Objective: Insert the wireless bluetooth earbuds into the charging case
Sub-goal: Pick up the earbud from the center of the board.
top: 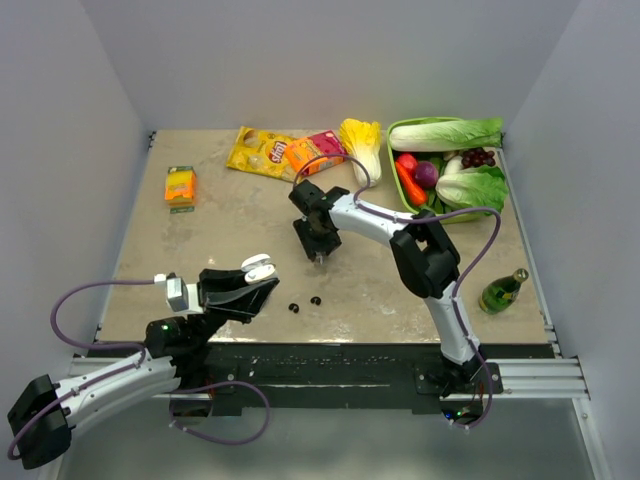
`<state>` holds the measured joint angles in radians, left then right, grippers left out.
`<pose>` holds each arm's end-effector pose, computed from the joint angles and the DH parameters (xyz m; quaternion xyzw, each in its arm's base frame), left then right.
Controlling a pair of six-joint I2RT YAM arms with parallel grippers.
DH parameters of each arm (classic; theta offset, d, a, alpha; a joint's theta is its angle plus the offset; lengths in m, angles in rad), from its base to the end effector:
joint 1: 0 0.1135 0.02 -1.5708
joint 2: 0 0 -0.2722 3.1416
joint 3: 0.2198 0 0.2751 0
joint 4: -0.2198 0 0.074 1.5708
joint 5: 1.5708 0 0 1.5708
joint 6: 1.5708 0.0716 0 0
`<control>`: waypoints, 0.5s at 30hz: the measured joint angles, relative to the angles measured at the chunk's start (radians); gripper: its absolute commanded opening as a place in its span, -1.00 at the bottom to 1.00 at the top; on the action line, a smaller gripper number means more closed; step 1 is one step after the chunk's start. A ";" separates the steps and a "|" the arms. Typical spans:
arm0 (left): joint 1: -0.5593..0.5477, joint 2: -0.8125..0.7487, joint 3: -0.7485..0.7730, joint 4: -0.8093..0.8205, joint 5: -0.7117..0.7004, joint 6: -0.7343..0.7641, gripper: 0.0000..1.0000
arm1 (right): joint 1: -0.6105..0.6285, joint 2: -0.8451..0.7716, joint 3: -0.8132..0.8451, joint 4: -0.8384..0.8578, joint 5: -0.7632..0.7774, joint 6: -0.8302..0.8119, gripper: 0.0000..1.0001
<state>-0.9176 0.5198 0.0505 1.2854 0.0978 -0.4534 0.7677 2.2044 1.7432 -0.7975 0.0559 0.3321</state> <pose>0.0855 -0.1232 0.2866 0.1289 0.3477 -0.6018 0.7074 0.3575 0.3395 0.1286 -0.2091 0.9651 0.0576 0.1469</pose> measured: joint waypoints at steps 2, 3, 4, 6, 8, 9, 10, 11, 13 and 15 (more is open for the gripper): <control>0.000 0.000 0.000 0.000 0.000 0.000 -1.00 | 0.000 0.000 0.000 0.004 -0.002 0.000 -0.03; 0.000 0.000 0.000 0.000 0.000 0.000 -1.00 | 0.000 0.000 0.000 0.004 -0.003 0.000 -0.04; 0.000 0.000 0.000 0.000 0.000 0.000 -1.00 | 0.000 0.000 0.000 0.004 -0.004 0.000 -0.06; 0.000 0.000 0.000 0.000 0.000 0.000 -1.00 | 0.000 0.000 0.000 0.004 -0.004 0.000 -0.09; 0.000 0.000 0.000 0.000 0.000 0.000 -1.00 | 0.000 0.000 0.000 0.004 -0.004 0.000 -0.13; -0.001 0.000 0.000 0.000 0.000 0.000 -1.00 | 0.000 0.000 0.000 0.004 -0.004 0.000 -0.14; -0.001 0.000 0.000 0.000 0.000 0.000 -1.00 | 0.000 0.000 0.000 0.004 -0.004 0.000 -0.17; -0.001 0.000 0.000 0.000 0.000 0.000 -1.00 | 0.000 0.000 -0.001 0.005 -0.004 0.000 -0.18; -0.001 0.000 0.000 0.000 -0.001 0.000 -1.00 | 0.000 0.000 -0.002 0.006 -0.003 0.000 -0.22; -0.001 0.002 0.000 0.001 -0.001 0.000 -1.00 | 0.000 0.000 -0.005 0.008 -0.003 0.000 -0.24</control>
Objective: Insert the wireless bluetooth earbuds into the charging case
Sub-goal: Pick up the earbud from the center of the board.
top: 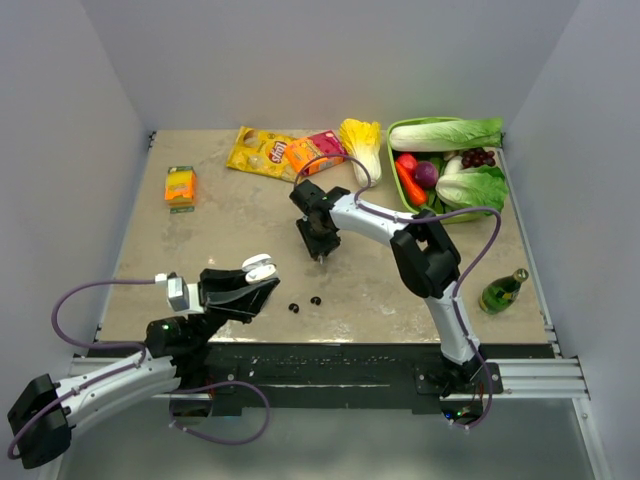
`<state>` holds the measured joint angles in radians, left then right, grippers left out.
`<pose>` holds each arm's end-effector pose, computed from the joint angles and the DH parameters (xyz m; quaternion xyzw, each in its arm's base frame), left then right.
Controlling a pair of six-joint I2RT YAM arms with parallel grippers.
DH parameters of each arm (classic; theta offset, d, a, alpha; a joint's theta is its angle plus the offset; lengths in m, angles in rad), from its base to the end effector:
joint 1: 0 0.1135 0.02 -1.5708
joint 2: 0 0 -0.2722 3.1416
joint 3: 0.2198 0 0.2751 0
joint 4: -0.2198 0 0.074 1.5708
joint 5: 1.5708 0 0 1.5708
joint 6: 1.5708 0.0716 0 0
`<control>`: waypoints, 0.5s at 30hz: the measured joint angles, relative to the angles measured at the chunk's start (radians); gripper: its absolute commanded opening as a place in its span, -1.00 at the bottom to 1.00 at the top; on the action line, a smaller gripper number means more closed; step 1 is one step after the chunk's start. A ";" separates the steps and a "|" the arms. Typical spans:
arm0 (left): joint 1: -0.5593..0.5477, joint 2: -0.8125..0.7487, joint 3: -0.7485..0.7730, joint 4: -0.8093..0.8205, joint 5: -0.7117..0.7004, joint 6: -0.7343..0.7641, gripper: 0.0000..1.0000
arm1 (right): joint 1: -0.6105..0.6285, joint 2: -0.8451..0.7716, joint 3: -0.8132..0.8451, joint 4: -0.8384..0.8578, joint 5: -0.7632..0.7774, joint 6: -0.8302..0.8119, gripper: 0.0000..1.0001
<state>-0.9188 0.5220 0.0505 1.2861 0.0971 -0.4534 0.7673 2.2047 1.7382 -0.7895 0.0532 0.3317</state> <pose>0.0856 -0.1236 0.2864 0.1289 0.3484 -0.6019 0.7069 0.3575 0.3395 0.1273 -0.2093 0.9649 0.0594 0.1473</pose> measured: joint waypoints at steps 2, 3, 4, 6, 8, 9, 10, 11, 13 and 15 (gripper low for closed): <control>0.000 0.006 0.000 0.001 0.000 0.000 -1.00 | 0.000 -0.001 -0.003 0.002 0.000 0.000 -0.28; 0.000 0.008 0.000 0.001 0.000 0.000 -1.00 | -0.001 -0.002 -0.005 0.003 0.000 0.000 -0.31; 0.000 0.010 0.000 0.000 0.000 0.000 -1.00 | -0.001 -0.002 -0.006 0.005 0.000 0.000 -0.31; 0.000 0.013 0.000 0.001 0.000 0.000 -1.00 | -0.002 -0.003 -0.008 0.006 0.000 0.000 -0.32; 0.000 0.013 0.000 0.000 0.000 0.000 -1.00 | -0.002 -0.004 -0.009 0.008 0.000 0.000 -0.34; 0.000 0.013 0.000 0.001 0.000 0.000 -1.00 | -0.002 -0.004 -0.009 0.008 0.000 0.000 -0.36; 0.000 0.013 0.000 0.001 0.000 0.000 -1.00 | -0.002 -0.004 -0.010 0.008 0.000 0.000 -0.37; 0.000 0.013 0.000 0.001 0.000 0.000 -1.00 | -0.002 -0.004 -0.010 0.009 -0.001 -0.001 -0.39; 0.000 0.014 0.000 0.002 0.000 0.000 -1.00 | -0.002 -0.004 -0.010 0.010 0.000 -0.002 -0.47; 0.000 0.016 0.000 0.002 0.000 0.000 -1.00 | -0.002 -0.005 -0.013 0.011 -0.001 -0.004 -0.56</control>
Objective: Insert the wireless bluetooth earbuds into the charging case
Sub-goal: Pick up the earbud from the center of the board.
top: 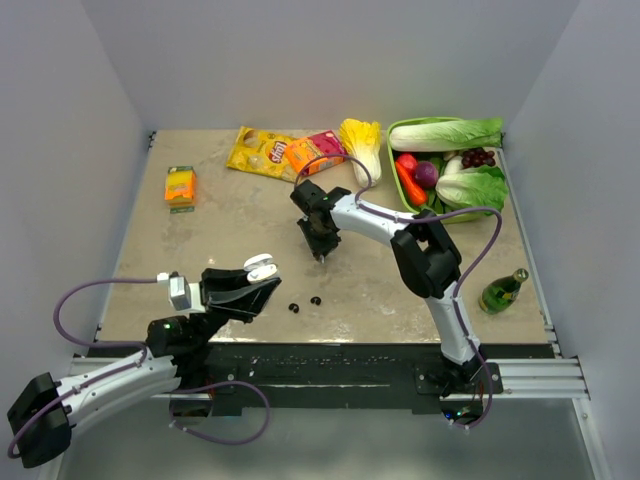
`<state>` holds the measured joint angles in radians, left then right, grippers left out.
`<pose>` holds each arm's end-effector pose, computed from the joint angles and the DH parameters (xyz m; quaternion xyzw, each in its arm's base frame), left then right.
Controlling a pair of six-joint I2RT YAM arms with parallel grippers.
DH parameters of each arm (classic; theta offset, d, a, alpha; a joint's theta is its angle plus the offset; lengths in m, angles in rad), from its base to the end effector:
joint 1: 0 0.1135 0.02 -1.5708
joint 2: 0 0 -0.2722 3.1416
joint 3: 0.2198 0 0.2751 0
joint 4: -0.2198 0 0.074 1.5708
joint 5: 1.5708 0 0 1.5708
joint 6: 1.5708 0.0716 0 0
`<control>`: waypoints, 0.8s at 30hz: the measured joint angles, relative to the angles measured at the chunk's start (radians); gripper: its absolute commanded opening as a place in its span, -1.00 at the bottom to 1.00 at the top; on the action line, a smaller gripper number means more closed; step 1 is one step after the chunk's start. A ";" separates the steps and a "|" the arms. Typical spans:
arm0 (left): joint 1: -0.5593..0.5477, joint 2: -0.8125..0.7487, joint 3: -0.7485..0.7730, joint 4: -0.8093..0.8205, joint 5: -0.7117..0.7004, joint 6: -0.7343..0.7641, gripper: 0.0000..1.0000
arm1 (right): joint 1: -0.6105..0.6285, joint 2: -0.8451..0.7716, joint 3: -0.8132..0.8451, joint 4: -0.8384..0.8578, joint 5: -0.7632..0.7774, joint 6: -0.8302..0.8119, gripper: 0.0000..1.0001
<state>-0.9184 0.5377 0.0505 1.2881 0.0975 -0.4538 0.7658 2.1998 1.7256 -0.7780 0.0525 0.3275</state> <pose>0.0871 -0.1255 0.2845 0.1303 0.3546 -0.6006 0.7047 0.3572 0.3383 0.1262 -0.2105 0.9643 0.0603 0.1489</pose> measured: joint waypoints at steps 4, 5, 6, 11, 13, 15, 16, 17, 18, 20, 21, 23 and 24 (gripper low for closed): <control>0.000 0.005 0.000 0.001 0.000 0.000 -1.00 | 0.000 -0.006 -0.010 0.010 -0.001 -0.001 -0.73; 0.000 0.006 0.000 0.001 0.000 0.000 -1.00 | 0.000 -0.009 -0.015 0.015 -0.002 -0.001 -0.78; 0.000 0.007 0.000 0.001 0.000 0.000 -1.00 | 0.000 -0.011 -0.019 0.018 -0.002 -0.001 -0.89; 0.000 0.011 0.000 0.002 0.000 0.000 -1.00 | 0.000 -0.034 -0.054 0.052 -0.003 0.002 -1.00; 0.000 0.010 0.000 0.002 0.000 0.000 -1.00 | 0.000 -0.053 -0.080 0.070 -0.003 0.006 -1.00; 0.000 0.009 0.000 0.002 0.000 0.001 -1.00 | 0.000 -0.095 -0.126 0.089 -0.001 0.011 -1.00; 0.000 0.006 0.000 0.002 0.000 0.002 -1.00 | 0.000 -0.123 -0.146 0.093 0.000 0.012 -1.00; 0.000 0.002 0.000 0.002 -0.001 0.004 -1.00 | 0.001 -0.159 -0.167 0.103 0.003 0.013 -1.00; 0.000 -0.002 0.000 0.002 -0.001 0.008 -1.00 | 0.001 -0.199 -0.186 0.117 0.006 0.014 -1.00; 0.000 -0.006 0.000 0.005 -0.002 0.019 -1.00 | 0.001 -0.294 -0.215 0.145 0.013 0.015 -1.00; 0.000 -0.006 0.000 0.005 -0.003 0.024 -1.00 | 0.002 -0.353 -0.227 0.169 0.018 0.015 -1.00; 0.000 -0.005 0.000 0.004 -0.006 0.031 -1.00 | 0.002 -0.474 -0.257 0.230 0.031 0.014 -1.00; 0.000 -0.002 0.000 0.004 -0.009 0.035 -1.00 | 0.004 -0.547 -0.280 0.268 0.039 0.013 -1.00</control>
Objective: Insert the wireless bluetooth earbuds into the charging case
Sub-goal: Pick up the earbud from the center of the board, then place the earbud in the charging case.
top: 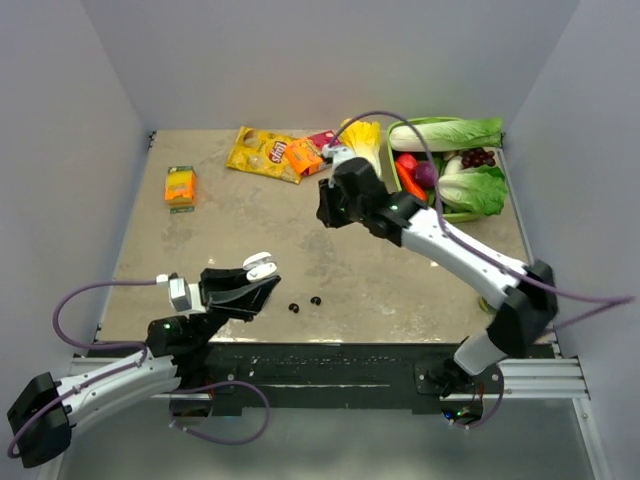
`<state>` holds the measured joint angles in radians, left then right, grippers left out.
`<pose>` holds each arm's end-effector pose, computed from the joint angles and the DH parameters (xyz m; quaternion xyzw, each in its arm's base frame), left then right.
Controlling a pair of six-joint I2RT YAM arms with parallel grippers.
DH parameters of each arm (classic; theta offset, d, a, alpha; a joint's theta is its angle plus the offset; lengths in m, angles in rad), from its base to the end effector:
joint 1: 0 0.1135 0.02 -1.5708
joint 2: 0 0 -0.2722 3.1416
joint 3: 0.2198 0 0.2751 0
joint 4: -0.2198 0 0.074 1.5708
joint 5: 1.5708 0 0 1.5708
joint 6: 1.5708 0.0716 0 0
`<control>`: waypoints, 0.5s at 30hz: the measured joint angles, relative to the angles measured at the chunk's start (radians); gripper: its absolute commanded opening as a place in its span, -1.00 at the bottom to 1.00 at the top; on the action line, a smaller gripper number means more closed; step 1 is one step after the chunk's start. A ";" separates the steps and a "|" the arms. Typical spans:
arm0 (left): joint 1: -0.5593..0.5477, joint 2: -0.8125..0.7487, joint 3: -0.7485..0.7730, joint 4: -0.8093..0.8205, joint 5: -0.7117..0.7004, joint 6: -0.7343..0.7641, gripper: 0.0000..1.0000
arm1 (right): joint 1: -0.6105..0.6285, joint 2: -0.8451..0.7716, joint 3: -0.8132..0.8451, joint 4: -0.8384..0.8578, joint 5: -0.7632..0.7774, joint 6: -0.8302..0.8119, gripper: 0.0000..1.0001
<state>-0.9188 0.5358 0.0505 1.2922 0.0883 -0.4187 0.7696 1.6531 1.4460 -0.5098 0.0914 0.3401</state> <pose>0.0872 -0.1246 0.2852 0.1318 0.3506 -0.5877 0.7172 0.3112 0.2924 0.2928 -0.1753 0.8924 0.1826 0.3735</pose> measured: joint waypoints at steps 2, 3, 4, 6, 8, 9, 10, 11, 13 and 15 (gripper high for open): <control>0.000 0.013 0.000 0.001 -0.007 0.011 -1.00 | 0.004 -0.151 -0.055 0.079 0.014 -0.005 -1.00; 0.000 0.023 0.000 0.002 -0.010 0.013 -1.00 | 0.008 -0.223 -0.085 0.114 0.024 -0.011 -1.00; 0.000 0.040 0.000 0.003 -0.014 0.018 -1.00 | 0.015 -0.293 -0.113 0.148 0.029 -0.019 -1.00; 0.000 0.080 0.000 0.004 -0.019 0.019 -1.00 | 0.033 -0.402 -0.170 0.212 0.042 -0.035 -1.00; 0.000 0.131 0.000 0.003 -0.020 0.025 -1.00 | 0.051 -0.503 -0.233 0.270 0.043 -0.049 -1.00; 0.000 0.158 0.000 0.004 -0.018 0.033 -1.00 | 0.060 -0.542 -0.264 0.290 0.041 -0.055 -1.00; -0.001 0.180 0.000 0.002 -0.016 0.039 -1.00 | 0.066 -0.573 -0.288 0.301 0.036 -0.062 -1.00; -0.003 0.205 0.000 0.002 -0.014 0.047 -1.00 | 0.070 -0.598 -0.309 0.309 0.026 -0.068 -1.00; -0.010 0.256 0.000 -0.002 -0.004 0.069 -1.00 | 0.076 -0.630 -0.341 0.312 0.010 -0.075 -1.00; -0.015 0.286 0.000 -0.008 0.007 0.092 -1.00 | 0.081 -0.651 -0.363 0.309 -0.016 -0.081 -1.00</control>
<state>-0.9337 0.8215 0.0505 1.2839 0.0952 -0.3267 0.8509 1.0023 1.0828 -0.2005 0.0753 0.2588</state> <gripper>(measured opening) 0.329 0.233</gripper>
